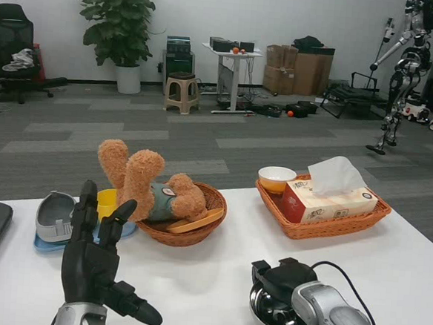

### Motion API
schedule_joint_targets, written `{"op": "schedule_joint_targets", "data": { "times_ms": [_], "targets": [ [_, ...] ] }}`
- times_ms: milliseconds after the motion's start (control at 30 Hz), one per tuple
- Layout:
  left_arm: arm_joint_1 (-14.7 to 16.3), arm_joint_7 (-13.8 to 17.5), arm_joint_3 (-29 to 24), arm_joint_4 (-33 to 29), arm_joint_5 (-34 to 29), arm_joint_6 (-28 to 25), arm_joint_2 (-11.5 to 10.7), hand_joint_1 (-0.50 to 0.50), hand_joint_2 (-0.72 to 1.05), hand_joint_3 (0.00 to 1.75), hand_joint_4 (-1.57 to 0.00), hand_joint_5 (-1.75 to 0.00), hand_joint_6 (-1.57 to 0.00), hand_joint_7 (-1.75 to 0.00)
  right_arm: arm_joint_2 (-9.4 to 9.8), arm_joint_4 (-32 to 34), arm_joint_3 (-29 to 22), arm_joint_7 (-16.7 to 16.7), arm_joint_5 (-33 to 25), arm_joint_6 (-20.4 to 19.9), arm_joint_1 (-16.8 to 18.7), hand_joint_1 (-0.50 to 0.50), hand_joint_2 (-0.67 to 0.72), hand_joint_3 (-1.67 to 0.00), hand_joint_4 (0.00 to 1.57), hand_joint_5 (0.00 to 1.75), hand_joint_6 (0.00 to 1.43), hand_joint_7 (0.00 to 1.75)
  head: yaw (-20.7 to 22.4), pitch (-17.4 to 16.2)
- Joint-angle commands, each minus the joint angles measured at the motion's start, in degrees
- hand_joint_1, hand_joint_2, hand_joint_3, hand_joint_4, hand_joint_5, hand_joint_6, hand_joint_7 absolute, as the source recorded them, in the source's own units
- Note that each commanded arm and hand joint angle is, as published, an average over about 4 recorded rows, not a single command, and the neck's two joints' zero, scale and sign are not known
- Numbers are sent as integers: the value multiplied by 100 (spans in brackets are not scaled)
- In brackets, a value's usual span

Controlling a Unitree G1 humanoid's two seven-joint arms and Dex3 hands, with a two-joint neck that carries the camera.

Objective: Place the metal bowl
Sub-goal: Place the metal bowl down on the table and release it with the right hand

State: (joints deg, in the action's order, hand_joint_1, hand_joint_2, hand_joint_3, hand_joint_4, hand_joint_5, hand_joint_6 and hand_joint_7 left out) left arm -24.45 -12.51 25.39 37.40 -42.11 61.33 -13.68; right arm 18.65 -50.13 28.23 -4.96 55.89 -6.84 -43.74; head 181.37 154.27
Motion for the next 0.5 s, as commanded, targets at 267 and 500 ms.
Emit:
{"op": "schedule_joint_targets", "data": {
  "times_ms": [267, 500],
  "targets": [
    [-38, 3, 36, 28, -51, 37, 6, -50, -72, 0, -97, -92, 0, 0, -28, -283, -54, -5, -151, 227, -152, -17, -48, -143, 6, 145, 0, 150, -212, -223],
    [-45, 3, 45, 31, -51, 37, 6, -50, -72, 0, -97, -92, 0, 0, -28, -377, -63, -5, -188, 218, -152, -17, -48, -143, 6, 153, 0, 154, -433, -299]
  ]
}}
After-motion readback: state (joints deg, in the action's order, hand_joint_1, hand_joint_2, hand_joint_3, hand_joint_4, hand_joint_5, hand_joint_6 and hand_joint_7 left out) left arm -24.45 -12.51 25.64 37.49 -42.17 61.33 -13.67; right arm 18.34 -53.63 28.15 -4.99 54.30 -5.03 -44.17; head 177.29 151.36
